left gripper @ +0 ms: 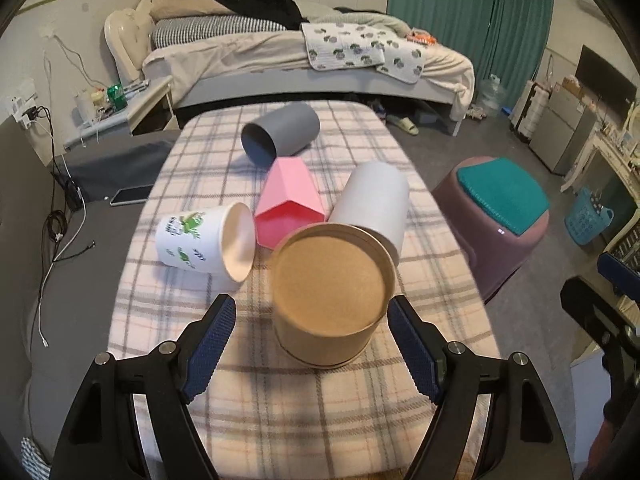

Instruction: Flip cup upside down

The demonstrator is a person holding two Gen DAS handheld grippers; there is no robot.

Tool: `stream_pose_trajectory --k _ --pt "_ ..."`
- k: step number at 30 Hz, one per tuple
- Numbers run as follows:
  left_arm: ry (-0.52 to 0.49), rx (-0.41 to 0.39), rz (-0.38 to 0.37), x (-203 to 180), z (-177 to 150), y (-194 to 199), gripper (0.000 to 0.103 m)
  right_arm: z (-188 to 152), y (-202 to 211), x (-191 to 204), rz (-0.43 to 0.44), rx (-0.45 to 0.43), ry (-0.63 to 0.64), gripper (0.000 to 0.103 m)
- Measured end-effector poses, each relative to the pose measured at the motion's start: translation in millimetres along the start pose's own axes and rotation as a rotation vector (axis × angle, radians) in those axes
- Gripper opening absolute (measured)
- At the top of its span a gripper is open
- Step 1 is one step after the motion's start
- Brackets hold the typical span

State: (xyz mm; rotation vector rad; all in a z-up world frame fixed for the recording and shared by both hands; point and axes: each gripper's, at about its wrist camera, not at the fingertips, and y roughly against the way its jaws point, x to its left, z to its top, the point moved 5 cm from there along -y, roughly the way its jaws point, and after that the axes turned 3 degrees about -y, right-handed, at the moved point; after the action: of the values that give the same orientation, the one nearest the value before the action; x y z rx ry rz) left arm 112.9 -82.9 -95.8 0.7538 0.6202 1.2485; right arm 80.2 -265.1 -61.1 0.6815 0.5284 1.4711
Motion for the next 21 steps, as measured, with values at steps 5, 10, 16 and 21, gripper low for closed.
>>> stream_pose_trajectory --k 5,10,16,21 --pt "0.004 -0.095 0.018 8 3 49 0.082 8 28 3 0.011 -0.047 -0.001 0.102" --pt "0.034 -0.242 0.032 23 8 121 0.088 16 75 18 0.027 -0.117 0.011 0.102" --pt "0.092 -0.378 0.081 52 -1 188 0.094 13 126 45 0.049 -0.175 0.06 0.102" --pt "0.14 -0.454 0.18 80 -14 197 0.102 9 132 70 0.062 -0.198 0.103 0.102"
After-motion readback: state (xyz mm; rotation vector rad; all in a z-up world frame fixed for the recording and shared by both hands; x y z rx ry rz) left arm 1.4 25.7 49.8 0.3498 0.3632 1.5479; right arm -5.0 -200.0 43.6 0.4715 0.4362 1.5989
